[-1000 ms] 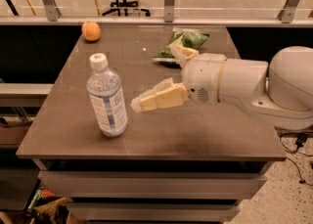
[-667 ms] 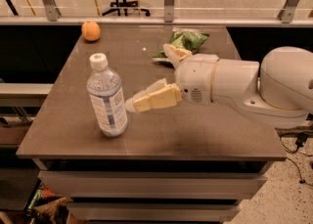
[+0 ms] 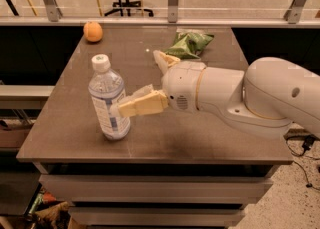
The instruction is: Move blue plastic bottle near orange
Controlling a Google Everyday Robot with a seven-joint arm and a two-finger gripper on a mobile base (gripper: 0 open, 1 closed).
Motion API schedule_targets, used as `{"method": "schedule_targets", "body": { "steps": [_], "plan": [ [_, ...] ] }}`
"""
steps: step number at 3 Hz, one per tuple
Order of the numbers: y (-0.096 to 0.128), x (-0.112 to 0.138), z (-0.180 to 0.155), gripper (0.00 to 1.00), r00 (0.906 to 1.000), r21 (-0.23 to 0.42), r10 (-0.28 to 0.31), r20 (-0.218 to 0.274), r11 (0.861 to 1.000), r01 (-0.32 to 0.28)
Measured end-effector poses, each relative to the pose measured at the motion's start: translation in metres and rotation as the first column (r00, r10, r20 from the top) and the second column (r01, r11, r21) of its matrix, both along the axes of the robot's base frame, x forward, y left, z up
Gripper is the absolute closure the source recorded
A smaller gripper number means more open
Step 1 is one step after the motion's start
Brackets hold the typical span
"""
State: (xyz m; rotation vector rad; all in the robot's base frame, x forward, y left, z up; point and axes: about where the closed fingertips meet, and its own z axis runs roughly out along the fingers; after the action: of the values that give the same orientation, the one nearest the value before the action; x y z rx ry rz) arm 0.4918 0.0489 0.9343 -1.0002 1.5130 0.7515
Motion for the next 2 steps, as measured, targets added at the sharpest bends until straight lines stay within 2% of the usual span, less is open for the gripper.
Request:
{"method": "schedule_targets", "body": {
  "steps": [2],
  "plan": [
    [0.023, -0.002, -0.001, 0.00, 0.9999, 0.026, 0.007, -0.011, 1.000, -0.007]
  ]
}}
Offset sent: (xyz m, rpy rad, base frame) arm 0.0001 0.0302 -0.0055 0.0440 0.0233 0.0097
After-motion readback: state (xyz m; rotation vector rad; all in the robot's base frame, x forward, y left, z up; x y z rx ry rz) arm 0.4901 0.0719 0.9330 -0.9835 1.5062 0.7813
